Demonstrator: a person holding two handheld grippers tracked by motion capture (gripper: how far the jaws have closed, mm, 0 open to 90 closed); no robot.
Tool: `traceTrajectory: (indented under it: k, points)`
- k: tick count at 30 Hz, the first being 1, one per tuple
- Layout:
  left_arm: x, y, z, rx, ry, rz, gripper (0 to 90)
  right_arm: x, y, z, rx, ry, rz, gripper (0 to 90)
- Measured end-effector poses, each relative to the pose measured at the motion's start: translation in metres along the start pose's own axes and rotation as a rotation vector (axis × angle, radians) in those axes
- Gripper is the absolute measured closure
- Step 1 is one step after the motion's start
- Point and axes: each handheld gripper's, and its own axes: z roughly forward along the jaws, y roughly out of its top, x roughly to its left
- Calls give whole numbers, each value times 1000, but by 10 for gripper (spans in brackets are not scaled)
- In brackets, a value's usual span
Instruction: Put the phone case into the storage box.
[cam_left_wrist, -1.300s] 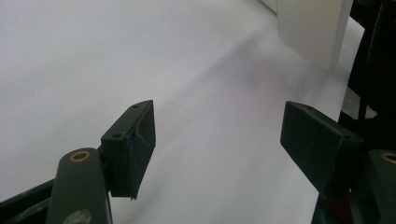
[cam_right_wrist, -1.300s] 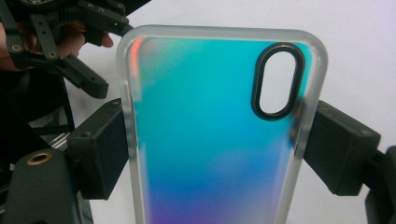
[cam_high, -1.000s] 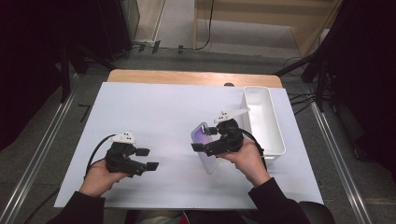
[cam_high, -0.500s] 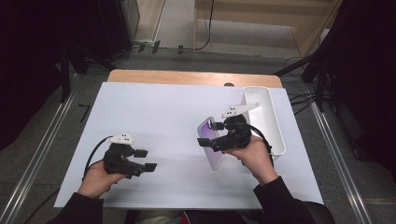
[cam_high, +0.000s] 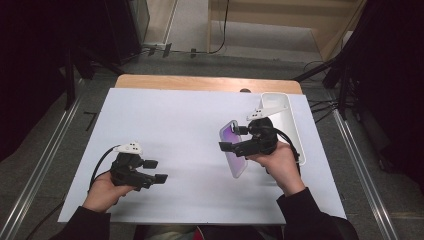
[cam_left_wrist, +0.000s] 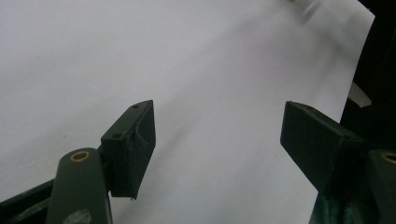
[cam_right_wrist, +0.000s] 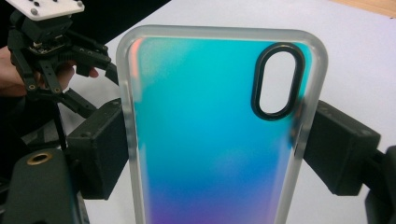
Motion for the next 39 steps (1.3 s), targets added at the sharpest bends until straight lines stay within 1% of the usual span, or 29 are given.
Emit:
traceTrajectory:
  k: [2, 5, 7, 9, 15, 17, 18, 20, 22, 26, 31, 35, 39]
  points:
    - [0, 0, 1, 0, 0, -1, 262, -1, 1, -3, -5, -10, 9, 148]
    - [0, 0, 1, -2, -2, -2, 263, -3, 2, -7, -15, -14, 6, 148]
    - [1, 0, 0, 3, 0, 4, 263, -4, 2, -10, -18, -24, 15, 148]
    - [1, 0, 0, -2, -2, -3, 263, -6, 2, -13, -26, -27, 18, 148]
    - [2, 0, -1, 1, -3, -1, 262, -10, 4, -22, -43, -44, 19, 148]
    - [2, 0, -1, 1, -2, -6, 263, -10, 4, -25, -46, -49, 29, 148]
    - [2, 0, -1, 2, -2, -3, 263, -11, 4, -26, -48, -55, 24, 148]
    - [2, 0, -1, -3, -8, -3, 263, -12, 5, -31, -56, -66, 34, 148]
    - [1, 0, -1, -6, -12, -5, 263, -15, 5, -36, -65, -74, 33, 148]
    - [1, 0, -1, -4, -11, -5, 263, -18, 5, -44, -73, -95, 39, 148]
    - [2, 0, -1, -10, -16, -7, 263, -21, 6, -53, -87, -106, 49, 148]
    - [1, 0, -1, -7, -18, -3, 262, -24, 6, -61, -97, -109, 72, 148]
    - [1, 0, -1, -9, -18, -8, 262, -26, 6, -69, -108, -128, 73, 148]
